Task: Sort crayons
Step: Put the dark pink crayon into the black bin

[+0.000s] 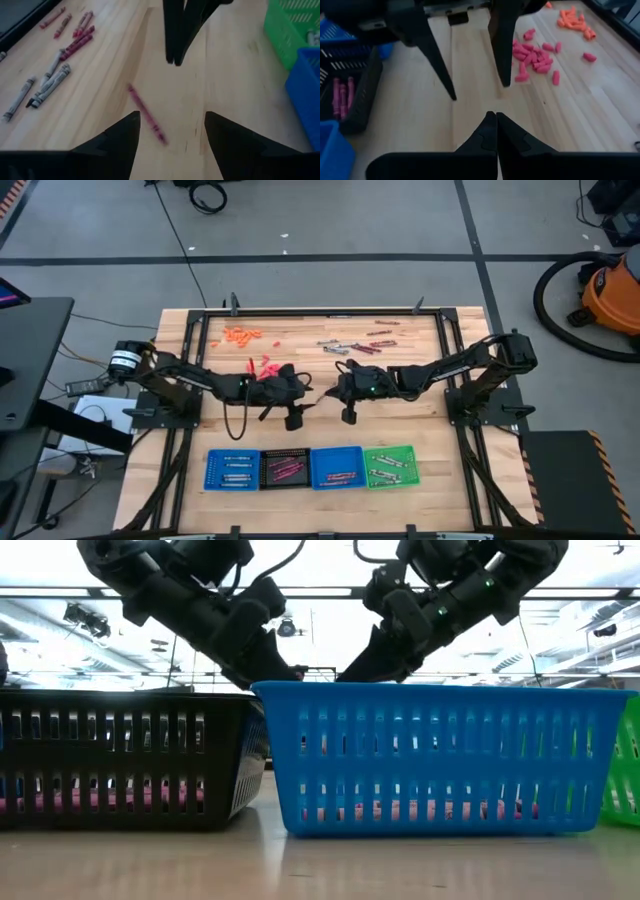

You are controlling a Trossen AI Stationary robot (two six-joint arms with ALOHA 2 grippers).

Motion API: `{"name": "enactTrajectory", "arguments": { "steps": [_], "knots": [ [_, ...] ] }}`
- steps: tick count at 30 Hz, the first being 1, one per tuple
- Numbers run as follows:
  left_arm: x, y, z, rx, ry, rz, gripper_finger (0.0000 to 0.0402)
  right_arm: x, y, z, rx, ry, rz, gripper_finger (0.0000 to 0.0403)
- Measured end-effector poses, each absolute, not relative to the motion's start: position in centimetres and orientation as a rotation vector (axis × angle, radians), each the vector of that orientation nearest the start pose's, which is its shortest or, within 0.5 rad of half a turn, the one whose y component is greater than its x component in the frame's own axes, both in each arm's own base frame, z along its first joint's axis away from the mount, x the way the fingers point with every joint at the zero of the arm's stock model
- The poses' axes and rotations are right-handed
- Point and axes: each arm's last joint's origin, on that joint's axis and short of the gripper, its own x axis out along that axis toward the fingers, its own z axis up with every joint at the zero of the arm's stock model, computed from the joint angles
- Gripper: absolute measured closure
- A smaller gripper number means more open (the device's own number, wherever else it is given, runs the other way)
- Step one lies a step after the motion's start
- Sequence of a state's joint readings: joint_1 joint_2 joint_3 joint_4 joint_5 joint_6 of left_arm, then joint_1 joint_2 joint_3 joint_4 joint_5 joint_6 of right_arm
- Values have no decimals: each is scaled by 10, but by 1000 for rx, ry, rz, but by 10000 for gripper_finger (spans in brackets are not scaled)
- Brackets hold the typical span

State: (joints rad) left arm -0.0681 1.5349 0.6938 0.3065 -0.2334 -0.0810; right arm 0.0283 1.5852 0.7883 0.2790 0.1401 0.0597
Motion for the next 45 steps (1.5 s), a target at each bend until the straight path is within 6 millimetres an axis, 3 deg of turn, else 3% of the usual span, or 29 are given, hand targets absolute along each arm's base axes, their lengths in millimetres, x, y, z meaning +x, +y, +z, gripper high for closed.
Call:
{"name": "enactTrajectory", "arguments": {
  "steps": [6,12,18,25,32,37,45],
  "knots": [
    [299,-15,174,22,551,174,166,320,6,184,-14,575,-134,398],
    [299,-9,173,1,556,200,168,320,-20,174,-31,626,-190,377],
    [301,38,150,-162,639,342,188,325,-24,168,-17,608,-195,350],
    [323,77,141,-74,728,481,204,327,-8,169,-44,590,-186,351],
    [330,110,118,-154,865,543,207,327,9,169,-65,584,-140,351],
    [331,111,113,-210,864,500,208,327,14,170,-97,584,-159,351],
    [331,99,127,-120,858,427,208,317,3,158,-20,729,-256,351]
  ]
}}
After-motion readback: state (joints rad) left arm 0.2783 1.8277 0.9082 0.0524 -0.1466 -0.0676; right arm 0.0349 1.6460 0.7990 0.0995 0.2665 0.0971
